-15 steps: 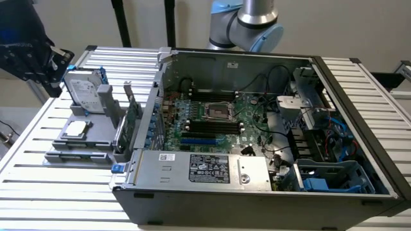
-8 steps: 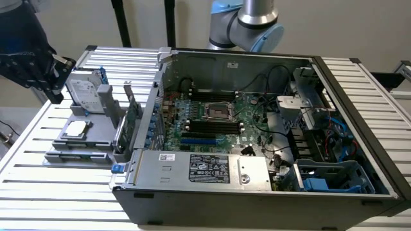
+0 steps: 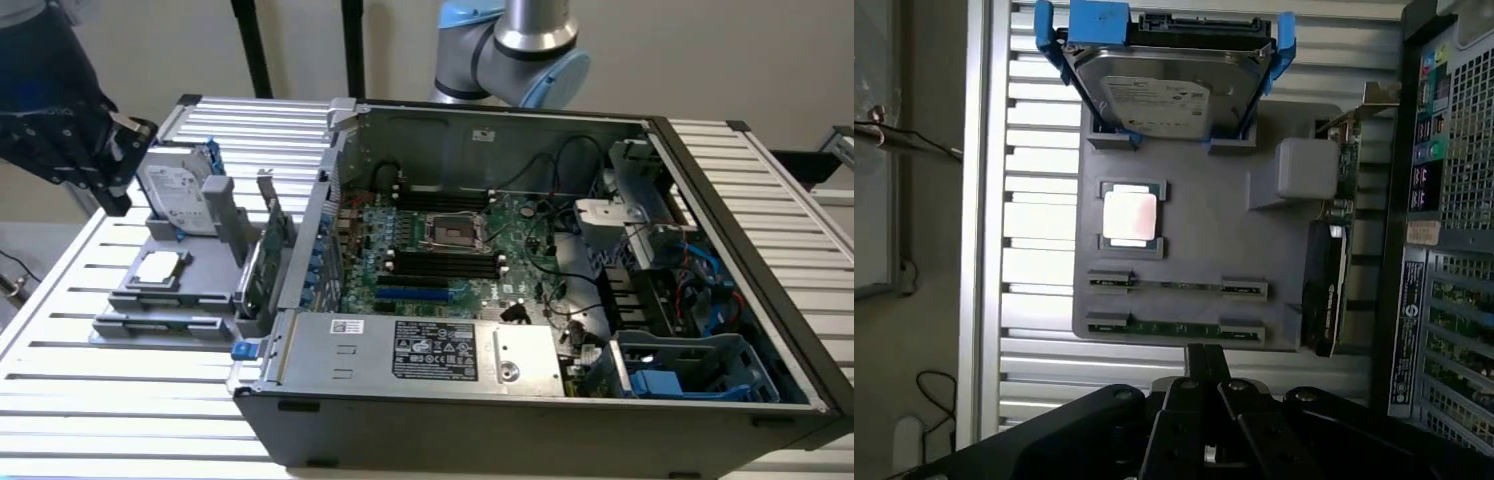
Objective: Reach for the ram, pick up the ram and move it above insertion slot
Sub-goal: 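Pick up the ram and move it above insertion slot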
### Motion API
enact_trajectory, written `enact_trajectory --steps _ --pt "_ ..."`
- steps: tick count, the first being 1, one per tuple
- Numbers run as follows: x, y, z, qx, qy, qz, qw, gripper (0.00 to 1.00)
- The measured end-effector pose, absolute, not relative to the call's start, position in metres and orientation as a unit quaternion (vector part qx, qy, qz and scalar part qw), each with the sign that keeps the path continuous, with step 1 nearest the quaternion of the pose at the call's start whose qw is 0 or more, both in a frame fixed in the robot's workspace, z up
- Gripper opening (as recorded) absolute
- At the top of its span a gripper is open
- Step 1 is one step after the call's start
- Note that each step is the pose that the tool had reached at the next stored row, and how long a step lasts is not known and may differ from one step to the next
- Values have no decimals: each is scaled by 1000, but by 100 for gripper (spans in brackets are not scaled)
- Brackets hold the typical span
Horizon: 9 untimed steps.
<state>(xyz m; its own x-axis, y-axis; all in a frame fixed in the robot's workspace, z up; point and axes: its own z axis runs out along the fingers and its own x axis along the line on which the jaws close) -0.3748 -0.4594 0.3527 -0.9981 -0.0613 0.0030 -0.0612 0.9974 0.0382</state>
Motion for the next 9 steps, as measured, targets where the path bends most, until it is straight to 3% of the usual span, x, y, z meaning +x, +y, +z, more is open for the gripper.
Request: enact_trajectory --steps 9 --pt "-375 -459 352 112 -994 -19 4 11"
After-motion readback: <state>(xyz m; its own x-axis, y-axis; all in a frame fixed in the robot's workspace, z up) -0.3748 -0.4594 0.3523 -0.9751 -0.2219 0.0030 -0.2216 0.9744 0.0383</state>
